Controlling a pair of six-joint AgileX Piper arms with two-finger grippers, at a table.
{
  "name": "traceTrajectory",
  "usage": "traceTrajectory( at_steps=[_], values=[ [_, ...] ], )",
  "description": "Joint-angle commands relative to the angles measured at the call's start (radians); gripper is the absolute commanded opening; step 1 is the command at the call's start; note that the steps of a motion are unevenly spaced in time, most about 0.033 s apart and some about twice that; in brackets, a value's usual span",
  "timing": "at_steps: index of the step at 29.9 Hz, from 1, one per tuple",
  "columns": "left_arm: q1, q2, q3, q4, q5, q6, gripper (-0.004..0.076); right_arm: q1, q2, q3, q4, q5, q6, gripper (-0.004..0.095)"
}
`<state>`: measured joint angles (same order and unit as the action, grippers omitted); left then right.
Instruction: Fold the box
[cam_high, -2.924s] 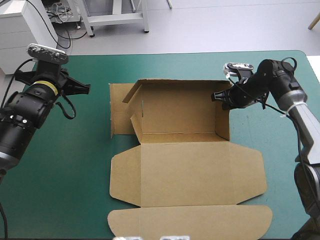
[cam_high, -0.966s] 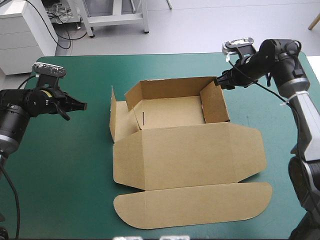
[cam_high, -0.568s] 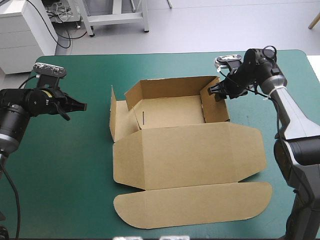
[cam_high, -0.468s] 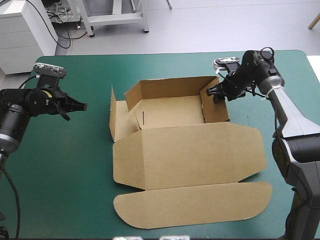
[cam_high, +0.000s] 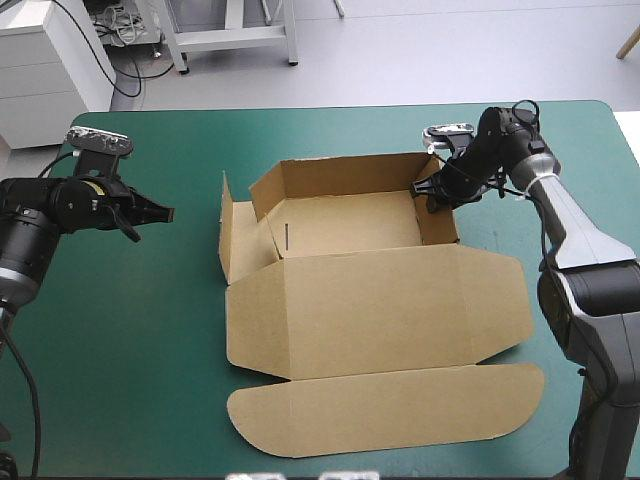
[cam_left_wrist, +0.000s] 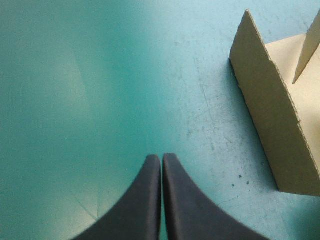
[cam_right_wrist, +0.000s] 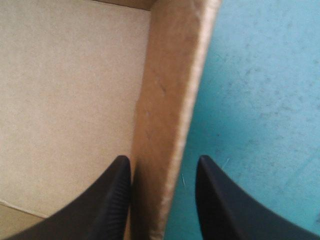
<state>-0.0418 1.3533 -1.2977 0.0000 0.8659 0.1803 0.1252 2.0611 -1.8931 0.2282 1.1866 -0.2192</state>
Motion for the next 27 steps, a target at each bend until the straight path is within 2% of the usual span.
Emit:
traceTrajectory(
  at_steps=[1,3,4,12,20,25,27],
  values=[
    [0.001,-0.029,-0.028,-0.012,-0.049,-0.004,-0.0008,-0.002,-0.05,-0.032,0.024,-0.017,-0.002,0.012],
    [0.001,-0.029,-0.028,-0.014,-0.049,-0.004,-0.0008,-0.002,-0.049,-0.032,0.042,-0.017,-0.002,-0.0003],
    [0.001,-0.029,-0.028,-0.016,-0.049,-0.004,-0.0008,-0.002,-0.049,-0.032,0.044,-0.017,-0.002,-0.0016],
    [0.001,-0.029,-0.028,-0.018,-0.035,-0.004,-0.0008,-0.019,-0.075,-0.032,0.083,-0.017,0.006,-0.0021],
    [0.001,-0.027,-0.028,-0.021,-0.028,-0.004,0.0004,-0.126,-0.218,-0.032,0.095,-0.016,-0.004,-0.0021],
    [0.001,-0.027,-0.028,-0.077,-0.028,-0.011,0.0111,-0.193,-0.315,-0.03,0.104,-0.016,-0.004,-0.0021],
    [0.001,-0.027,-0.028,-0.124,-0.028,-0.007,0.0197,-0.218,-0.352,-0.012,0.15,-0.016,-0.027,-0.0022]
  ],
)
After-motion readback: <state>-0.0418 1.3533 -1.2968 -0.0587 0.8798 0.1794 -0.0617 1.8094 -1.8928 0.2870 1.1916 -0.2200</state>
